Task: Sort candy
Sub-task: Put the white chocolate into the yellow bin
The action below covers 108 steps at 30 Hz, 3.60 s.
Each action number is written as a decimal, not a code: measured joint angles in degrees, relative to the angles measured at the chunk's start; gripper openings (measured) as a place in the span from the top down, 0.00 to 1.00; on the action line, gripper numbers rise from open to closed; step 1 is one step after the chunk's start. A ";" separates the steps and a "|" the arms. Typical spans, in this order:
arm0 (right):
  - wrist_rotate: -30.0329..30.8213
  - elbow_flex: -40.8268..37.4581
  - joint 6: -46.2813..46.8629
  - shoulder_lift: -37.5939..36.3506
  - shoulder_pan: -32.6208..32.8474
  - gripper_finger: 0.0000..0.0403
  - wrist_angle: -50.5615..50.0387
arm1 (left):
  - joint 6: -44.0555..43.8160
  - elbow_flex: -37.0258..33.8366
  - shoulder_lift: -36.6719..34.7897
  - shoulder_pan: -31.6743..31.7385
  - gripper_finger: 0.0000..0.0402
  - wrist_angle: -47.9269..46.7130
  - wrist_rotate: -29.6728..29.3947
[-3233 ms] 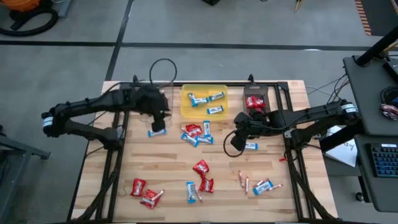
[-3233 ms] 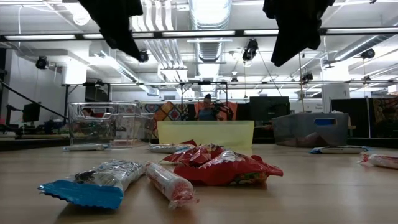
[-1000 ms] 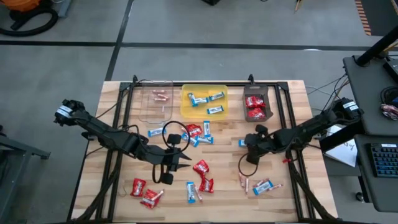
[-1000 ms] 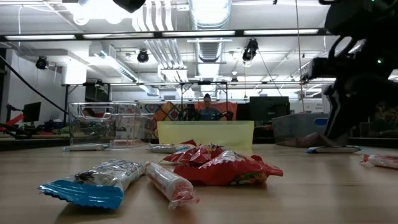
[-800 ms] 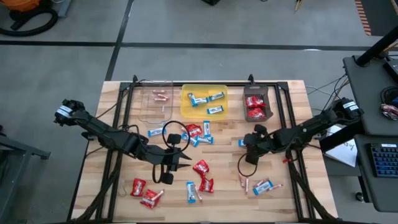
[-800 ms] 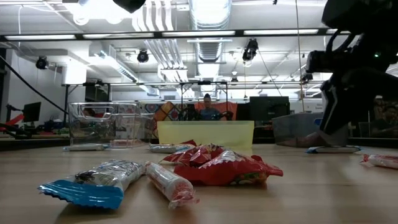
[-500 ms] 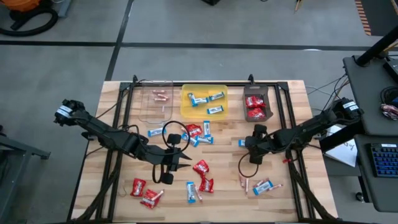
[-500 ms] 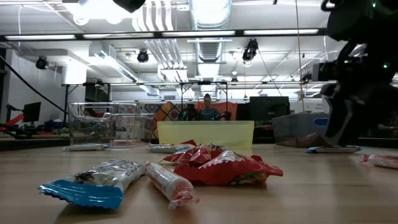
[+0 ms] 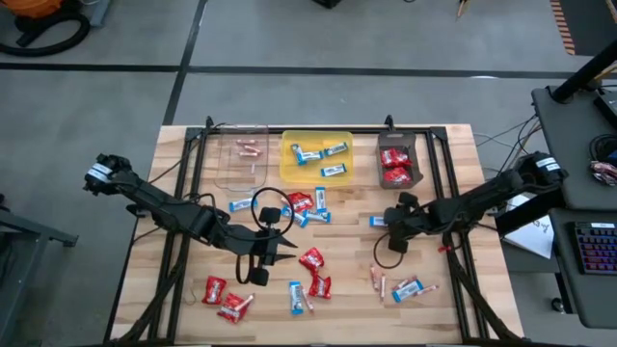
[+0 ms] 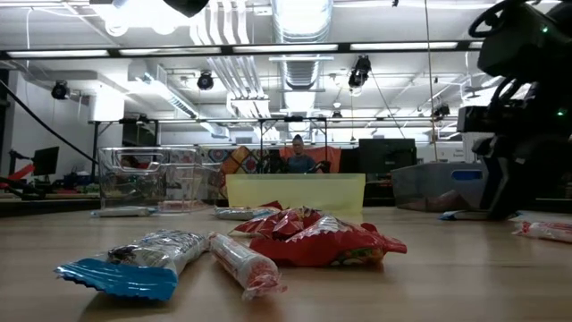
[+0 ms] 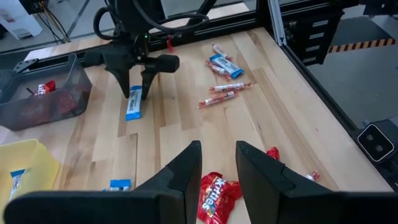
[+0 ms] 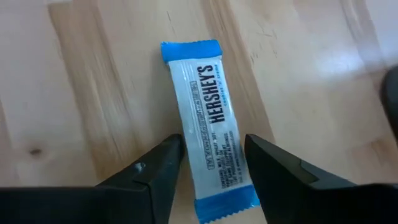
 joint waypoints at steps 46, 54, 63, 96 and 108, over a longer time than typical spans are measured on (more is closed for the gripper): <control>-4.13 1.24 -5.52 -3.54 2.85 0.98 29.98 | 5.84 -23.79 -0.07 1.42 0.59 47.97 -0.07; -2.86 -1.03 -11.44 3.85 5.07 0.98 42.97 | 5.55 -24.52 -0.07 1.22 0.59 48.09 1.02; 3.62 -9.18 -7.83 13.19 10.07 0.98 64.28 | 5.36 -24.48 -0.04 1.07 0.59 48.46 1.99; 6.21 -7.66 -5.92 29.99 12.38 0.58 67.68 | 5.53 -24.35 0.00 1.14 0.59 50.09 1.97; 5.74 -7.68 -6.38 26.22 12.35 0.74 66.87 | 5.55 -24.35 0.00 1.14 0.59 50.07 1.97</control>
